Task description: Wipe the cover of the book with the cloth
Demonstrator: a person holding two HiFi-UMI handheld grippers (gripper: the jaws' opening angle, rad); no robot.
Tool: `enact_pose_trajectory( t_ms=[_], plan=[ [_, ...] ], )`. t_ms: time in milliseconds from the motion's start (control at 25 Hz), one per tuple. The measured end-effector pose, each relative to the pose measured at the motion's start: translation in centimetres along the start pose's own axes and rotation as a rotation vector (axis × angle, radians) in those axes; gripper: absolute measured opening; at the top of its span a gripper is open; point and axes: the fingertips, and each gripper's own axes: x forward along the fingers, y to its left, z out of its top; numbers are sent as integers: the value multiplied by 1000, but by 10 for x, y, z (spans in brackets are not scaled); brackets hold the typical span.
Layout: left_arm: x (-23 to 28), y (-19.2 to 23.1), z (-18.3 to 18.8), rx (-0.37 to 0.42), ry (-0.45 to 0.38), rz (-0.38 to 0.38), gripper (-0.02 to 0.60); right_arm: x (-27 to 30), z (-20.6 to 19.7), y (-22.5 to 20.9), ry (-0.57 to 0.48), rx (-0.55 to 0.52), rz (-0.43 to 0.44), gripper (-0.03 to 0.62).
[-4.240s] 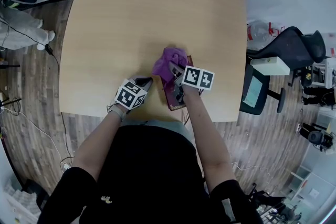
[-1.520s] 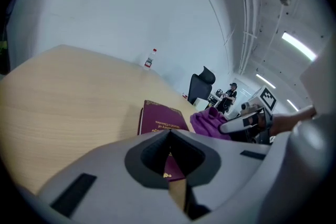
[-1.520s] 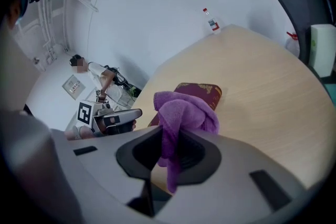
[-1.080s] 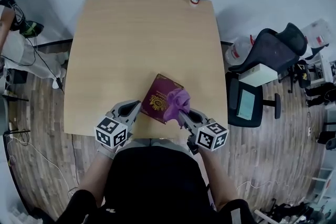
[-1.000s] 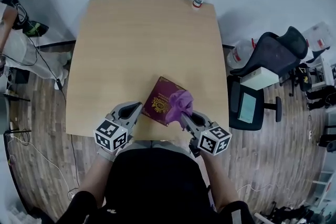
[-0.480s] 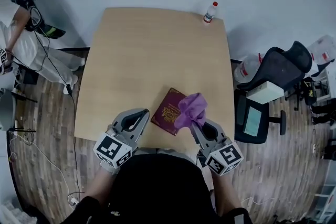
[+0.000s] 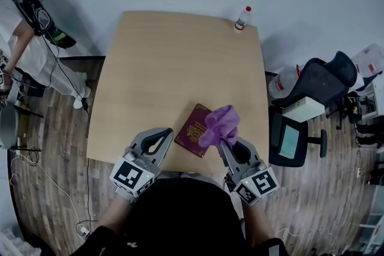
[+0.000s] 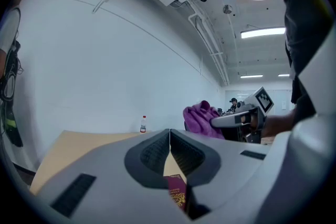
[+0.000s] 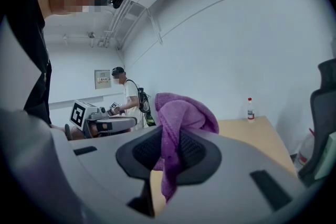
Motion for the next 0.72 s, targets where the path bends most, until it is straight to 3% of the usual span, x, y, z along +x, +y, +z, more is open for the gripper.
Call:
enact_pose_trajectory(
  t_ms=[240, 720],
  plan=[
    [2, 5, -7, -18, 10, -1, 20, 7, -11, 4, 54, -52, -9, 71],
    [9, 14, -13, -50, 20, 13, 20, 13, -15, -6, 62, -39, -21, 71]
  ],
)
